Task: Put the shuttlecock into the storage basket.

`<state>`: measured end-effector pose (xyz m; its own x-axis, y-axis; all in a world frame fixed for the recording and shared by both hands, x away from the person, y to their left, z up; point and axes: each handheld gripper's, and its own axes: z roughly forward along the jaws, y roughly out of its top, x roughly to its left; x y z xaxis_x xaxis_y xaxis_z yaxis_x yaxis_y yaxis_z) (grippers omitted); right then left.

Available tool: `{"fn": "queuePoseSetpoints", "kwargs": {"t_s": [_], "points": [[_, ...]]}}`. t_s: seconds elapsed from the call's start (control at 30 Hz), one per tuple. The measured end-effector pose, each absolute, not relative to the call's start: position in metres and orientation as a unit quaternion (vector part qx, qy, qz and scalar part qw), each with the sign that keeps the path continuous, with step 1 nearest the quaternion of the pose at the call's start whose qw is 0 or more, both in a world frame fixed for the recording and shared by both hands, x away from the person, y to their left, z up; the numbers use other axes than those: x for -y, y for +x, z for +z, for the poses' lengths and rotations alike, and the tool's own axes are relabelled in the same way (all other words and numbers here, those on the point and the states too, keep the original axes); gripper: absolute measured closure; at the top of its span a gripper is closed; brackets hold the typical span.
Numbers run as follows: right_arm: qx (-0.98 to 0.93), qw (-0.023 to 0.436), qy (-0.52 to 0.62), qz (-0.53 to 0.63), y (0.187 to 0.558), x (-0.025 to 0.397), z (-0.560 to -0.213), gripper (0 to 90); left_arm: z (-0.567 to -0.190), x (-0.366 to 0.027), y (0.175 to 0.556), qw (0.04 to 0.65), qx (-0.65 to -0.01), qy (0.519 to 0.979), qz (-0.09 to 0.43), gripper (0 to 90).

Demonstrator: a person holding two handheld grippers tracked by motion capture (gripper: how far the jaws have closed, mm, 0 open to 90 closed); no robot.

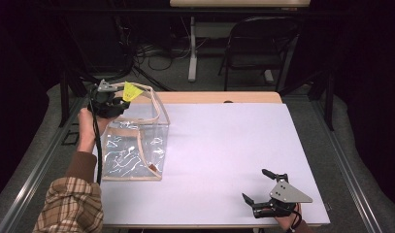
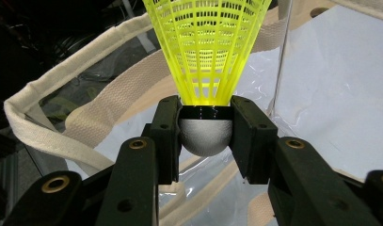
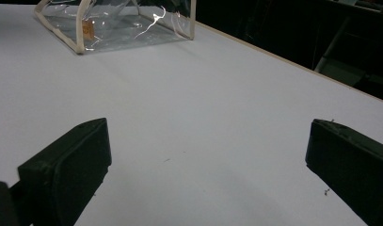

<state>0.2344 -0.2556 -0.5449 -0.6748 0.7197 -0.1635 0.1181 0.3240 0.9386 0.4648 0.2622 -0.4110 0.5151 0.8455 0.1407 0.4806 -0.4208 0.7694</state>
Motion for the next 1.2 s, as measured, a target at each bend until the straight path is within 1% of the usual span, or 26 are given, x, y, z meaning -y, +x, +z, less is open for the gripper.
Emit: {"fn": "queuePoseSetpoints", "kwargs": {"t_s": [1.2], "points": [[-0.759,0.294,0.276,0.511,0.234,0.256,-0.545,0.0,-0.432,-0.264,0.474,0.321,-0.436,0.804,0.245,64.5]]}}
